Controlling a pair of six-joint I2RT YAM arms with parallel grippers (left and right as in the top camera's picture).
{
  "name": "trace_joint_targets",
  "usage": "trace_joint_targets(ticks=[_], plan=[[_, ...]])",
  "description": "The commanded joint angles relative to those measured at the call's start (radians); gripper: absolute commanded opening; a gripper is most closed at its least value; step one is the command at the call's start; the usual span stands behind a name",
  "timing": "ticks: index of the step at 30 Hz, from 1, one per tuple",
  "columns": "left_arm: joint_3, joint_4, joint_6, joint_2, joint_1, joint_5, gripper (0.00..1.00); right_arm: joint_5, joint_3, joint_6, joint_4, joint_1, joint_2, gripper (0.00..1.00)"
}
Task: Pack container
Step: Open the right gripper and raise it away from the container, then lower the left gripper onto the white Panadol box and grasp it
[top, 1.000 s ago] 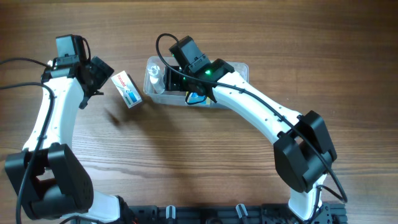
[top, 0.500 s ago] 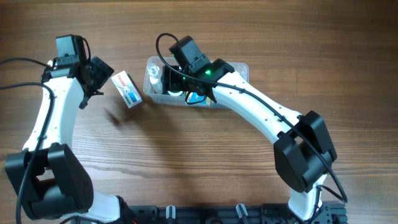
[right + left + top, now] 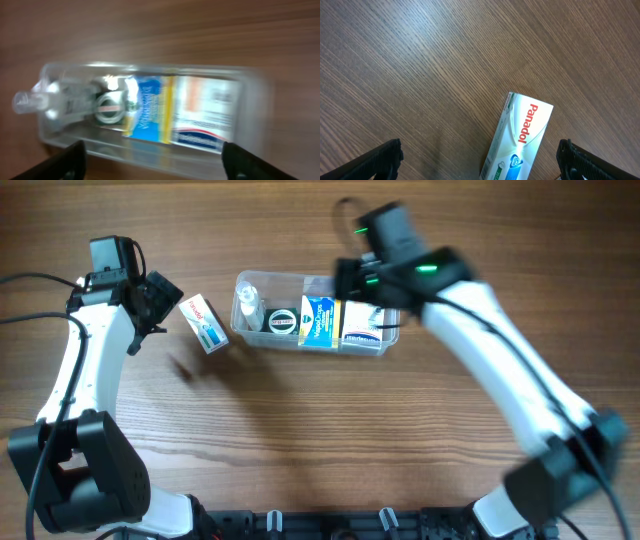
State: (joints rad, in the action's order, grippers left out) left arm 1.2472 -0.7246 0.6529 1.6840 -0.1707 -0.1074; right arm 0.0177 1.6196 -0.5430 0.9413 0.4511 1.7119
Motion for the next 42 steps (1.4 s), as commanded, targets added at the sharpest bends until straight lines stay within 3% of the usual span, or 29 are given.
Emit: trace_joint_targets(ticks=[1, 2, 9, 15, 19, 23, 28, 29, 31, 33, 34, 38, 42], plan=[[0.010, 0.002, 0.006, 0.007, -0.004, -0.014, 1.00, -0.135, 0.018, 0.056, 0.131, -0.157, -0.113, 0.95], [0.010, 0.002, 0.006, 0.007, -0.004, -0.014, 1.00, -0.143, 0.018, 0.077, 0.169, -0.207, -0.129, 1.00], [0.010, 0.002, 0.006, 0.007, -0.004, -0.014, 1.00, -0.142, 0.016, 0.150, 0.232, -0.409, -0.137, 1.00], [0.010, 0.002, 0.006, 0.007, -0.004, -0.014, 1.00, -0.142, 0.016, 0.150, 0.219, -0.418, -0.137, 1.00], [0.010, 0.111, 0.007, 0.007, -0.004, -0.014, 1.00, -0.142, 0.016, 0.150, 0.219, -0.418, -0.137, 1.00], [0.010, 0.125, 0.007, 0.007, -0.004, -0.009, 1.00, -0.142, 0.016, 0.150, 0.219, -0.418, -0.137, 1.00], [0.010, 0.068, 0.006, 0.007, -0.004, 0.150, 1.00, -0.142, 0.016, 0.150, 0.219, -0.418, -0.137, 1.00], [0.010, 0.052, 0.006, 0.007, -0.004, 0.175, 0.95, -0.142, 0.016, 0.150, 0.219, -0.418, -0.137, 1.00], [0.010, 0.051, 0.006, 0.007, 0.003, 0.263, 0.44, -0.142, 0.016, 0.150, 0.219, -0.418, -0.137, 1.00], [0.010, 0.055, 0.006, 0.007, 0.024, 0.302, 0.16, -0.142, 0.016, 0.150, 0.219, -0.418, -0.137, 1.00], [0.010, 0.055, 0.006, 0.007, 0.037, 0.301, 0.08, -0.142, 0.016, 0.150, 0.219, -0.418, -0.137, 1.00], [0.010, 0.063, -0.076, 0.007, 0.130, 0.260, 0.04, -0.142, 0.016, 0.150, 0.219, -0.418, -0.137, 1.00], [0.010, 0.055, -0.099, 0.007, 0.251, 0.011, 0.07, -0.142, 0.016, 0.150, 0.219, -0.418, -0.137, 1.00]])
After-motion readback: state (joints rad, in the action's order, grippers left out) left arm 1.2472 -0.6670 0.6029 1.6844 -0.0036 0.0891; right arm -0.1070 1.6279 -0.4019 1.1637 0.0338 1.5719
